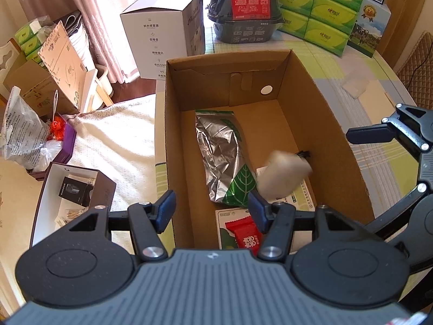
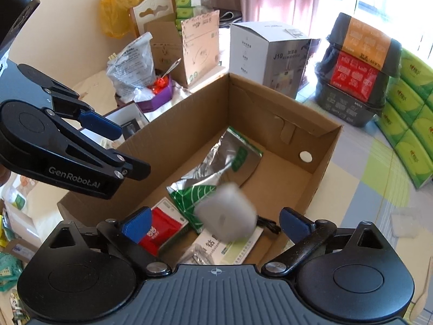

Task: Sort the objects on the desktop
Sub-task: 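Open left tool to drop tea bag while right tool releases plug adapter into box, then lift both open tools away from the cardboard box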

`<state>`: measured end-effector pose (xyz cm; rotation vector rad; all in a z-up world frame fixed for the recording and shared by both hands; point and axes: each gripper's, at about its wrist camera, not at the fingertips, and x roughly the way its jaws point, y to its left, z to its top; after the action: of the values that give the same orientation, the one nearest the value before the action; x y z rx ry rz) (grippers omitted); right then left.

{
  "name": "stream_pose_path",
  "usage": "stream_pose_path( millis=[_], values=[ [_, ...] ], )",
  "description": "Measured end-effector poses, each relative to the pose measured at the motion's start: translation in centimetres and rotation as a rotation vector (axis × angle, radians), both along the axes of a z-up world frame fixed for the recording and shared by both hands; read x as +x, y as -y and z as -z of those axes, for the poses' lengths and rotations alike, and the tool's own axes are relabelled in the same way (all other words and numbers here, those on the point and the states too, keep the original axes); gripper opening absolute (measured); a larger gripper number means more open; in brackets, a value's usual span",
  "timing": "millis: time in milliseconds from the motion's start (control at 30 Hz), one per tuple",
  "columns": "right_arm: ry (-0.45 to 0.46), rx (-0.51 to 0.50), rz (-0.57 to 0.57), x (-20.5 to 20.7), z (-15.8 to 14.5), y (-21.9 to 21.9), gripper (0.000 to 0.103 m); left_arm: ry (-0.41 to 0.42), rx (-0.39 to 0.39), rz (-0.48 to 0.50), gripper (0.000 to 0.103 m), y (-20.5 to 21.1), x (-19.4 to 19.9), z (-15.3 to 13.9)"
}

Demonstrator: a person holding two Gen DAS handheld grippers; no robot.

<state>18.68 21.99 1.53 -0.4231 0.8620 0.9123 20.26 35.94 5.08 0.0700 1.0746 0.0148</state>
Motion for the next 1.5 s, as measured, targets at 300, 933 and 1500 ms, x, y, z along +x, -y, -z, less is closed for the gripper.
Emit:
stream_pose_path(
  millis=[300,933,1500],
  values=[
    [-0.01,-0.01,-0.006,-0.6,-0.2,0.9,0.098,0.007,0.003,0.004,0.054,0.5,-0.7,-0.6],
    [0.007,0.01,0.009,-3.6,-3.3,4.6,0.098,0.048,0.011,0.003,0.073,3.0,-4.4,-4.0],
    [0.043,-0.008,0.037,-5.8,-6.7,11.6,0.098,0.099,0.005,0.046,0.102,7.9,-8.0,-7.7]
  ],
)
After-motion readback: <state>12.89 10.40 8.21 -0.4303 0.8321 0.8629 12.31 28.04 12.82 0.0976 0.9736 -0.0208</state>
